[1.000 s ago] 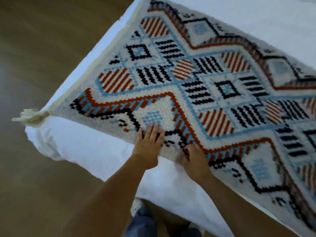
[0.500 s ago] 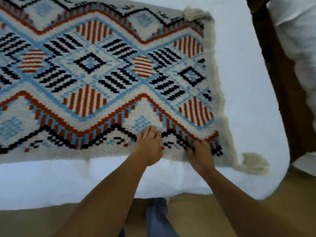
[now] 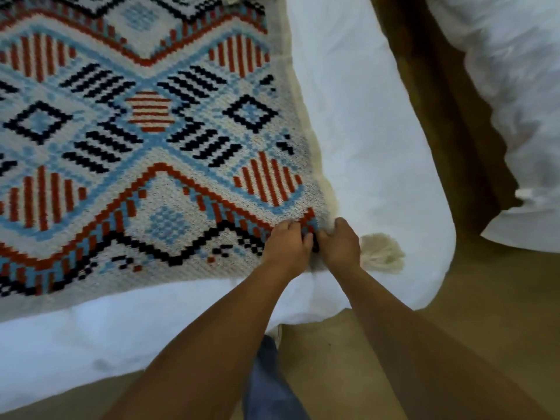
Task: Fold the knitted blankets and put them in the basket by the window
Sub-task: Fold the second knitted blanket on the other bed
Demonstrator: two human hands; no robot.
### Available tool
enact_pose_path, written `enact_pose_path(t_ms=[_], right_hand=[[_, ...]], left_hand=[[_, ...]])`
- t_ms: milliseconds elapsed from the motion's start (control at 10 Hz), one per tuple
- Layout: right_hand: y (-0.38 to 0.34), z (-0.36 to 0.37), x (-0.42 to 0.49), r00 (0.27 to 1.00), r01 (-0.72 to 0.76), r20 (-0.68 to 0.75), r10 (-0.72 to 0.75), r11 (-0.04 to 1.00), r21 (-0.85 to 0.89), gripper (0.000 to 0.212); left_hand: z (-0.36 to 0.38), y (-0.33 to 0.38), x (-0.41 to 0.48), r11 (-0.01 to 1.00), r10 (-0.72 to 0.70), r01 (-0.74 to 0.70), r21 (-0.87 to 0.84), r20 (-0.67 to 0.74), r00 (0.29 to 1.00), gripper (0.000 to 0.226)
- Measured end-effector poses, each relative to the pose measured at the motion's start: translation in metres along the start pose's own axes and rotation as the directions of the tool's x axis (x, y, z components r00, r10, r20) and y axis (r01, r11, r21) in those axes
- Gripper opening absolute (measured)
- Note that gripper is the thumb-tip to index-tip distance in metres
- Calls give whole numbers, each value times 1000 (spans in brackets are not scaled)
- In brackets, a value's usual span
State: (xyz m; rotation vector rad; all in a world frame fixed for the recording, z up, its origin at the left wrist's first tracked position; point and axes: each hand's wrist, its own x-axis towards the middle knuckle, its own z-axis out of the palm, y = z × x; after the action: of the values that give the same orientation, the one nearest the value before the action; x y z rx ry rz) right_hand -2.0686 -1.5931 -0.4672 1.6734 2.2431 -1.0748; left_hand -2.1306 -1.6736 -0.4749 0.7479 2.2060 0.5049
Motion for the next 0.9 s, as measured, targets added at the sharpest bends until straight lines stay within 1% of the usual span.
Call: enact_pose_path(t_ms=[100,200,300,400,500,600,700,800,900], right_hand=[[-20,14,-19,996,81,36,-82,996,40,19],[-41,35,-49,969,227,82,-234,971,80,11],[-68,64,-89,938,316,114,-327,943,103,18],[-106,93,-135,907,378,169,-385,923,71,22],[-137,139,-175,852,493,175,-493,869,48,17],[-181,193,-223,827,531,203,-525,847,26,17],[-222,245,-269,810,548,229,-540,836,33,19],[-262,304,-320,785,554,283,-551,829,78,17],[-293,354,-361,742,589,332,-582,803,92,16]], left_hand=[[-14,-8,-3,960,-75,61,-273,-42,996,41],[-39,-21,-10,854,-149,131,-504,3,989,48],[-74,-50,-21,781,-194,116,-613,-62,979,47],[-111,-97,-35,875,-237,117,-470,-204,950,33],[-155,-162,-59,881,-295,147,-449,-281,913,29],[-198,-230,-91,878,-335,167,-449,-328,883,33],[-234,-301,-130,862,-363,174,-476,-341,867,41],[-271,-375,-169,821,-414,179,-542,-349,841,48],[-303,-442,-199,830,-419,192,-524,-357,835,47]])
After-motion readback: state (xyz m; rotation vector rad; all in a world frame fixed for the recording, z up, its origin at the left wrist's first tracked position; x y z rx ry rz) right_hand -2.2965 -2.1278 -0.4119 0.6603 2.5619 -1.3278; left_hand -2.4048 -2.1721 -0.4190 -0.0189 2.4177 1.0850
